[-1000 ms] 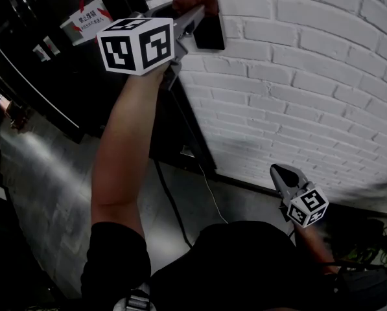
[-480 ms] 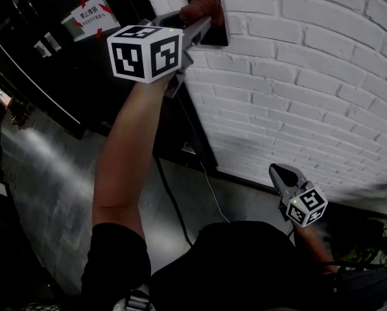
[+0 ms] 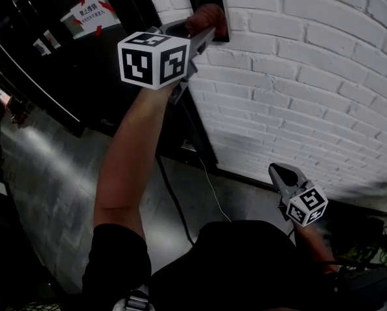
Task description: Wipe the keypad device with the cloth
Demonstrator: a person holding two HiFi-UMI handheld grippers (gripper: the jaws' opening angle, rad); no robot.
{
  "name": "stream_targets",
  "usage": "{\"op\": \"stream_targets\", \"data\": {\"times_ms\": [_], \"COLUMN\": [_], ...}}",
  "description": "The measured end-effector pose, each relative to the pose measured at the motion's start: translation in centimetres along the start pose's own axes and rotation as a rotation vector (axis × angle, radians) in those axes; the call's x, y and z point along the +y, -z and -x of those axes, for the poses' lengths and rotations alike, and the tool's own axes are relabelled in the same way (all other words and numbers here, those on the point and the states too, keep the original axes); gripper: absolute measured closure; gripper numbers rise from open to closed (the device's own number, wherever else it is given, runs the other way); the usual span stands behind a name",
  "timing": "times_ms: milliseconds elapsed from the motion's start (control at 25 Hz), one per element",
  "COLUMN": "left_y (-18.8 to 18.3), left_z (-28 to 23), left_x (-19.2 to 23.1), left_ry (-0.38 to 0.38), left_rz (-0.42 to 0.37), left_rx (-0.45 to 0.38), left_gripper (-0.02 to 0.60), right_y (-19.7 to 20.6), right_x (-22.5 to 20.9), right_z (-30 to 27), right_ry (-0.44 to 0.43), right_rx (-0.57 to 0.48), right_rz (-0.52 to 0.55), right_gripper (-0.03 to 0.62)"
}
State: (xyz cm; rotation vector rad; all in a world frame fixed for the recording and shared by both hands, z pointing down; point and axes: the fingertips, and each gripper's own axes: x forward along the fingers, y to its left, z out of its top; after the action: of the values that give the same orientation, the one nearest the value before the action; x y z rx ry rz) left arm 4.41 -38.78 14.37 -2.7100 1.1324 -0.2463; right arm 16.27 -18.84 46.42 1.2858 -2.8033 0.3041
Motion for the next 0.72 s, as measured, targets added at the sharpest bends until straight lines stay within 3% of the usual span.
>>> {"op": "stream_targets", "data": {"times_ms": [720], "left_y": [4.2], "left_z": [0.0], "left_x": [-0.6], "left_ry": [0.017], "left_rz": [0.027], "left_rx": [0.063], "left_gripper": [0.417], "right_y": [0.9], "right_x": [0.4], "right_z": [-0.4], "right_ry": [-0.007], "right_rx": [0.009], "right_rz": [-0.006], "right_gripper": [0.603]}}
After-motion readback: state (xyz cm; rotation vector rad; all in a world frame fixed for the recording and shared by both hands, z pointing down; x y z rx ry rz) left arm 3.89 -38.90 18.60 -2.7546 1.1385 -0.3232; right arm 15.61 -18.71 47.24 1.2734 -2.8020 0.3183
